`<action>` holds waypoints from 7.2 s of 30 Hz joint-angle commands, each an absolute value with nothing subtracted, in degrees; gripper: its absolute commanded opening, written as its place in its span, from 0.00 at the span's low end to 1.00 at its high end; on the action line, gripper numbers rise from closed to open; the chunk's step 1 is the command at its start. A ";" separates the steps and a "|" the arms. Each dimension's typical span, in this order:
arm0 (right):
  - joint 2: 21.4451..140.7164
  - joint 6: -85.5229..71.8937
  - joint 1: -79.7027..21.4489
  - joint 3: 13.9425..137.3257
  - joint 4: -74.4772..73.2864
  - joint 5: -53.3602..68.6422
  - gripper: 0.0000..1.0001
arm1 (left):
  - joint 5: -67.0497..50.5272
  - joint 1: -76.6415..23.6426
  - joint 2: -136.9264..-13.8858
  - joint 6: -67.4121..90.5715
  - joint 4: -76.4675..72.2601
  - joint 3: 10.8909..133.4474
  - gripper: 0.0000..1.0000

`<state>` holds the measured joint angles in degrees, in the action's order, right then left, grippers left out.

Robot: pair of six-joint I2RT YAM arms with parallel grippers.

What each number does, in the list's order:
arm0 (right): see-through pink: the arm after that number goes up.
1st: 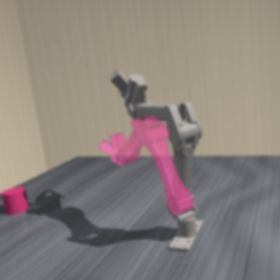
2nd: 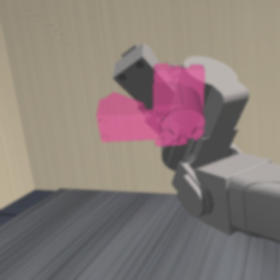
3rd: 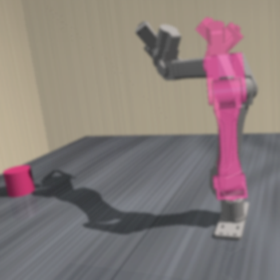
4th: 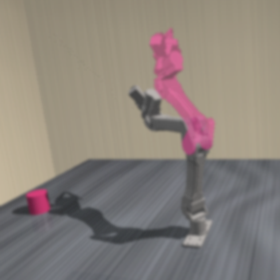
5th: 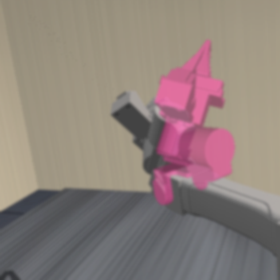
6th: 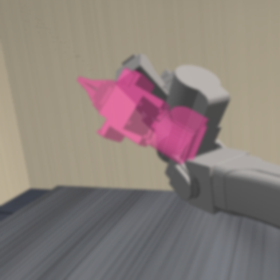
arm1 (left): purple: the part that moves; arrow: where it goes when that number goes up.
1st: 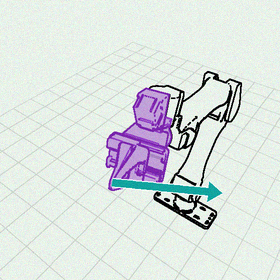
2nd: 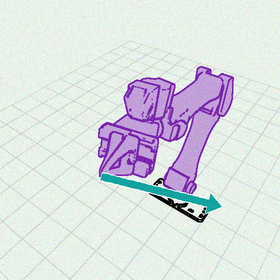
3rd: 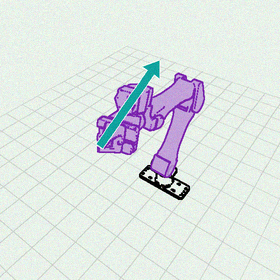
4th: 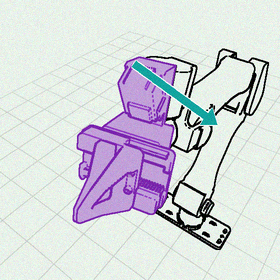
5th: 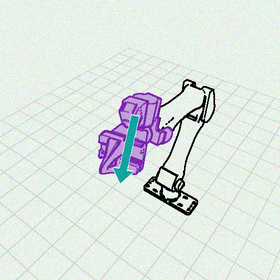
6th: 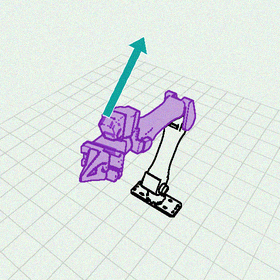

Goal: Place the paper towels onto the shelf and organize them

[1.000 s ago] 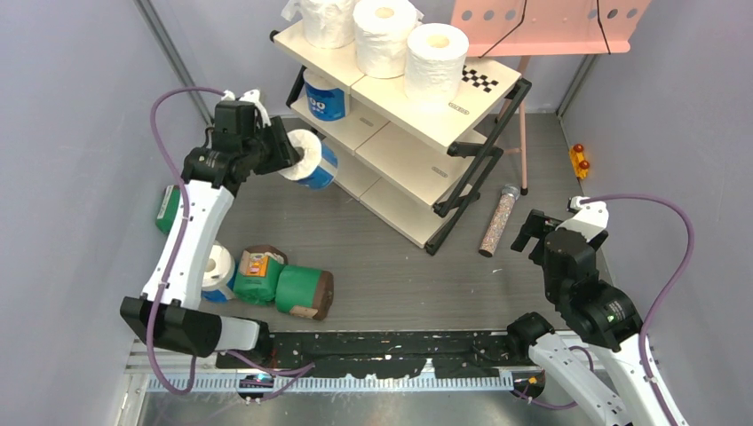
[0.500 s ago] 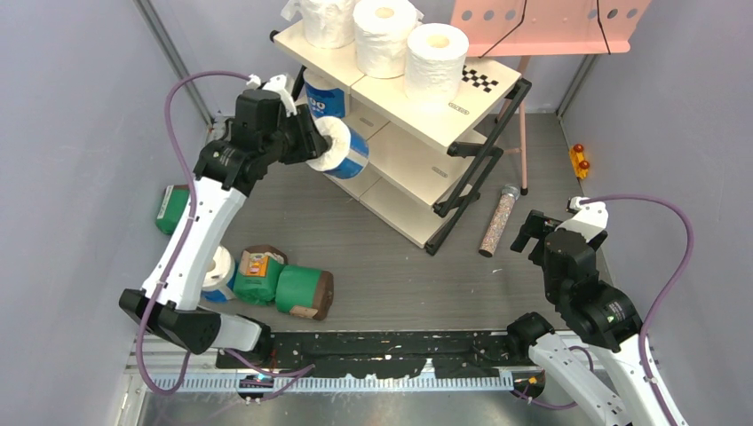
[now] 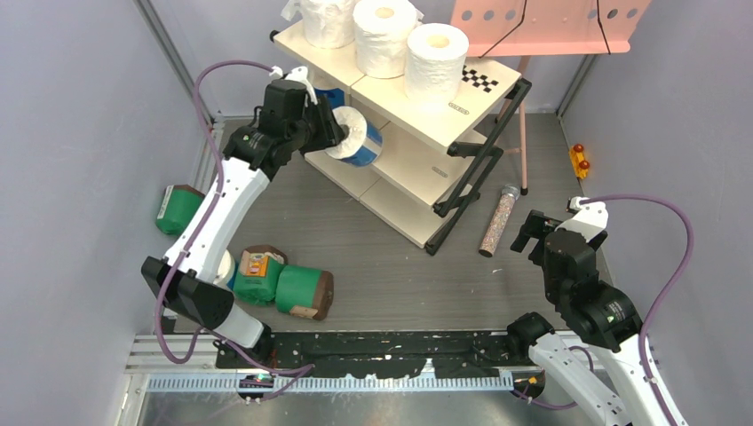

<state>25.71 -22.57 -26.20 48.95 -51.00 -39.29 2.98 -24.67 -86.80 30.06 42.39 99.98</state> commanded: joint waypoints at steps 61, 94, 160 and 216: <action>25.85 -22.40 -26.46 48.98 -49.04 -39.95 0.95 | 10.26 -27.28 -89.48 47.68 13.83 92.45 0.46; 25.72 -22.55 -26.46 49.02 -49.04 -40.11 0.95 | 10.66 -28.48 -73.58 45.20 12.15 76.54 0.61; 28.45 -21.10 -26.46 48.66 -47.71 -36.15 0.95 | 25.47 -1.65 -45.68 25.31 49.13 54.08 0.82; 30.94 -18.80 -26.46 47.99 -45.43 -29.18 0.95 | -1.48 28.52 -52.61 46.10 35.22 41.87 0.00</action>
<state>31.73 -18.55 -26.20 47.86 -47.16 -27.94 6.44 32.29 -51.11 40.34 39.55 41.25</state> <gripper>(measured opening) 0.954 0.009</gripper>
